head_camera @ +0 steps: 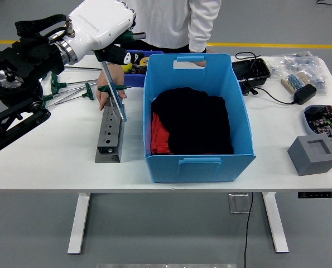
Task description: Lift tool from toolbox,place it in box,lift tool from toolbox,place it in box
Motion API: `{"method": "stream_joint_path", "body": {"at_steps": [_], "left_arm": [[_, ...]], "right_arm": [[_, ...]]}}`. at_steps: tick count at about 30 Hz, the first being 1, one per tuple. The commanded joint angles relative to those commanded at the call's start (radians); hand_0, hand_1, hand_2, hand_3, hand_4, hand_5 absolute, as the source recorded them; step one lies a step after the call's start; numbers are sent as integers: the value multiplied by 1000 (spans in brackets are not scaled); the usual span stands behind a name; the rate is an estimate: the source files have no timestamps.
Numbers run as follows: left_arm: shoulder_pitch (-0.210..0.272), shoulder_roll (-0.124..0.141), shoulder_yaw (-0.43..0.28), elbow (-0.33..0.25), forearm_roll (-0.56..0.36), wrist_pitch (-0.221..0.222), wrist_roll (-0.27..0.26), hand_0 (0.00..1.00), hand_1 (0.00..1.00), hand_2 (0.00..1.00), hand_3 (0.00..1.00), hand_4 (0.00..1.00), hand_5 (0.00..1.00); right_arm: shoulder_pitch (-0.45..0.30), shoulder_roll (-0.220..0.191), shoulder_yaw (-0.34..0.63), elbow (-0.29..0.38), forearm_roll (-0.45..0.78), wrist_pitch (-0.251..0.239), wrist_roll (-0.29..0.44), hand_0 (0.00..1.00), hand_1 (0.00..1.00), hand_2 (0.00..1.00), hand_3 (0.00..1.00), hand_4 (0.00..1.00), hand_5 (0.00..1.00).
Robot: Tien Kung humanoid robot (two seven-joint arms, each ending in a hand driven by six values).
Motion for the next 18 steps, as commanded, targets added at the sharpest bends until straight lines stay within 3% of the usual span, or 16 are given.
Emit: {"method": "stream_joint_path", "body": {"at_steps": [8,18], "left_arm": [[-65,-34,37,-18,-59,-3,-1,42,2,34,60,792,524],[-121,-160,86,-17,-116,0,-3,42,2,34,60,794,527]], "right_arm": [[-4,-1,-8,1,3,0,0,695,668,736,581,787,706],[-8,2,-18,3,10,-1,-1,695,668,735,582,787,706]]}}
